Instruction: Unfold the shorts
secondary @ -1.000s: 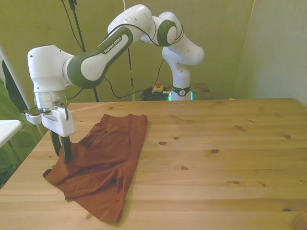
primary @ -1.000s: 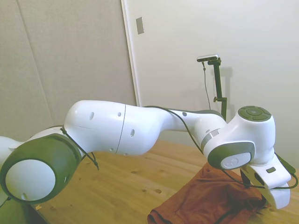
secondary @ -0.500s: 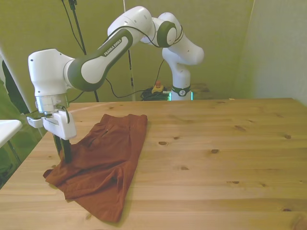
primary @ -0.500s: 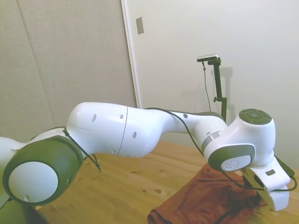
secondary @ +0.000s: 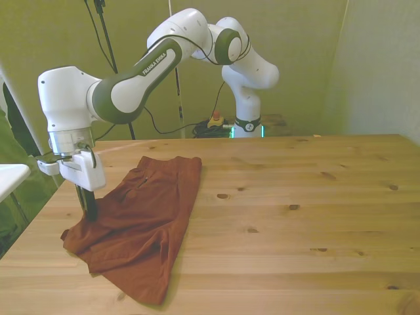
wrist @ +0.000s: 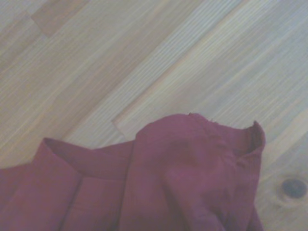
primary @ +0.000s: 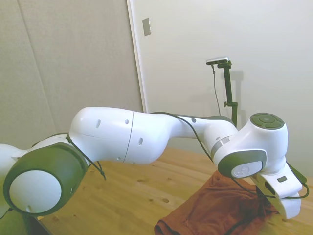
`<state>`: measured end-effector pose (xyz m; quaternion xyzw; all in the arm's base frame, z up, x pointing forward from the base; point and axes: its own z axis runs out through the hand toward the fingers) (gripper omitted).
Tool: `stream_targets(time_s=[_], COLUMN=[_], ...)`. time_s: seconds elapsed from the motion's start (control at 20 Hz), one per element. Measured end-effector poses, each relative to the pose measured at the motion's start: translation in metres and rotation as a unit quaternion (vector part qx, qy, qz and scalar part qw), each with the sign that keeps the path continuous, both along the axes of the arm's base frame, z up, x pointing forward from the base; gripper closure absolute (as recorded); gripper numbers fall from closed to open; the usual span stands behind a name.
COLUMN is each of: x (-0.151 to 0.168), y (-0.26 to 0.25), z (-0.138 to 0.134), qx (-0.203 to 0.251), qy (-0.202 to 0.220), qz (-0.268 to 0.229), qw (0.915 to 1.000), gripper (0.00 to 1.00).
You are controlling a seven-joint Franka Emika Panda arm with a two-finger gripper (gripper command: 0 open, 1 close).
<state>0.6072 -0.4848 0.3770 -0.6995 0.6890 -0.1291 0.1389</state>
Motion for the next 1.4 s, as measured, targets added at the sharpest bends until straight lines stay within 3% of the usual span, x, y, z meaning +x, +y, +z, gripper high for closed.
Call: stream_targets(time_s=[0.35,0.5,0.65,1.1,1.4], x=[0.014,0.03,0.044,0.066,0.074], y=[0.033,0.09,0.157,0.355,0.435], z=[0.051,0.085,0.102,0.117,0.093], qx=[-0.016,-0.043,-0.072,-0.137,-0.166], qy=[-0.027,-0.032,-0.029,-0.015,0.009], qz=[0.031,0.07,0.11,0.203,0.241], qw=[0.9991,0.9961,0.9909,0.9695,0.9563], gripper=[1.0,1.0,1.0,1.0,1.0])
